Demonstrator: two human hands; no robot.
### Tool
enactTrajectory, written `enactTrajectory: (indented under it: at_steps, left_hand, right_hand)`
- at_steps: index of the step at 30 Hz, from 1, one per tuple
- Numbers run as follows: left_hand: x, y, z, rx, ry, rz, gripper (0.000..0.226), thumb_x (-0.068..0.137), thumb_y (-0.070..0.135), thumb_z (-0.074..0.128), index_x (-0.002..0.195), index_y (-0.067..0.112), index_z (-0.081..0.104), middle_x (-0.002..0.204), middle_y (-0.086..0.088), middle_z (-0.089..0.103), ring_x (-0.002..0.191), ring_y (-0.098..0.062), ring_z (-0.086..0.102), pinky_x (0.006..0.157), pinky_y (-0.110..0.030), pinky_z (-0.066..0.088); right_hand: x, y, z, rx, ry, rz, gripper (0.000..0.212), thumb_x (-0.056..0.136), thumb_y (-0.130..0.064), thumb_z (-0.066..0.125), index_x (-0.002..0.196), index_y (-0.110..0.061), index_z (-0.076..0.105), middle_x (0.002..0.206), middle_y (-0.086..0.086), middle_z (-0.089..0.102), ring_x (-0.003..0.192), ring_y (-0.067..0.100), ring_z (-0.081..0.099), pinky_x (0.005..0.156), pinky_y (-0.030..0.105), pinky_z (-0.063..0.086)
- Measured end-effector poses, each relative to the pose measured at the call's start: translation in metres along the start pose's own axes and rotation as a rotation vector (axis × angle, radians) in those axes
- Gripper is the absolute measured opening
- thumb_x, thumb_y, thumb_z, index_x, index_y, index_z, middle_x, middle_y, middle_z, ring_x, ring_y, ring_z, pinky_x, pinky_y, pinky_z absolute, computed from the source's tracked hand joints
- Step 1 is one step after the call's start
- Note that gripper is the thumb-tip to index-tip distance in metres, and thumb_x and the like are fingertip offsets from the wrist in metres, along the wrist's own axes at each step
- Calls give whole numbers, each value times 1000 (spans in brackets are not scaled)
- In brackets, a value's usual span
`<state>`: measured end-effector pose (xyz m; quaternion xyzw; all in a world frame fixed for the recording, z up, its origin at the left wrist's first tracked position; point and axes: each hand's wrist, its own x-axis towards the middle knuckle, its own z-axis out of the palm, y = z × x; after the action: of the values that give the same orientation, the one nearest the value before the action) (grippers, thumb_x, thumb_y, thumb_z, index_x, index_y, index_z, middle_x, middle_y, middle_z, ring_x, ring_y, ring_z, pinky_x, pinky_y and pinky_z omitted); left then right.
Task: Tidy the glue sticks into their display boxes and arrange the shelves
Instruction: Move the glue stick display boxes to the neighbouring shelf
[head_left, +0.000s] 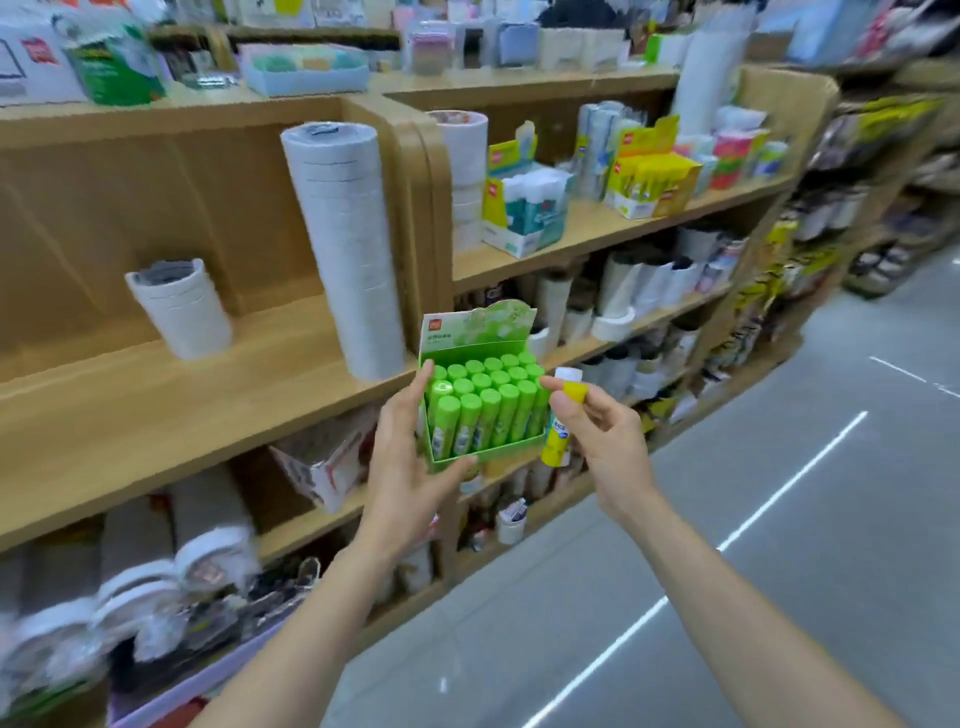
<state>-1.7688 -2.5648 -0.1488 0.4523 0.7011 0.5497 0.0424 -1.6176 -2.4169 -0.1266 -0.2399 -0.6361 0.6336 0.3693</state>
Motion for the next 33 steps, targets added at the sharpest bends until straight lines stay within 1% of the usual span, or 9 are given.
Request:
enactTrajectory:
  at_steps: [4,8,12,15,18,25,27,30,33]
  left_hand:
    - [41,27,44,-30,-57,93,104,70,12,87,151,35,27,139,10,42,135,-5,38,113,-35,36]
    - [91,37,78,-87,-60,120,105,67,11,87,148,43,29,135,11,43,131,0,40,107,-40,44]
    - [144,42,101,-68,-50,167,103,67,20,89,148,39,29,134,9,44,126,9,40,104,-15,35]
    - [182,48,123,-50,-39,195,102,68,26,88,148,41,27,139,9,44,131,-5,43,107,-33,43]
    - [216,50,151,-23,-22,214,104,69,28,88,149,40,25,143,12,43,134,-10,43,106,-44,45]
    - [275,46,218,50,79,160,104,73,27,85,153,36,20,140,23,33,133,4,31,108,-26,34]
    - [284,47,235,84,140,129,104,75,26,84,154,35,18,140,21,33,135,1,32,109,-28,35]
    - [296,49,258,143,240,80,103,77,26,82,154,36,15,146,10,35,137,-9,34,110,-35,38]
    - [307,49,274,228,311,1,103,78,28,82,153,42,12,142,-7,33,134,-19,35,109,-30,33]
  right_hand:
    - [21,-18,-47,2,123,-64,17,87,-37,71,100,-28,76,118,10,68,96,8,65,87,34,48]
    - [59,-31,-74,20,200,-116,23,86,-37,68,104,-23,74,109,-3,72,97,6,64,90,37,47]
    - [106,-44,-88,-8,247,-193,27,89,-30,64,109,-13,72,114,-3,72,108,6,65,93,27,50]
    - [142,-53,-105,-38,274,-234,20,95,-20,60,111,-12,70,109,-9,71,100,-7,63,81,11,46]
    - [180,-56,-128,-43,281,-223,25,95,-24,61,114,-11,70,110,-11,70,100,-7,63,81,11,47]
    - [272,-46,-183,-50,191,-217,25,94,-27,62,114,-14,71,107,-11,71,95,-6,64,79,12,48]
    - [299,-44,-194,-17,133,-198,22,94,-25,63,111,-14,71,105,-11,71,92,-6,64,81,15,50]
    - [336,-41,-207,1,46,-181,21,93,-24,64,109,-13,72,105,-3,74,94,-2,64,84,19,50]
    - [362,-40,-213,28,-50,-176,20,93,-24,65,109,-15,72,99,-3,76,93,2,63,84,19,49]
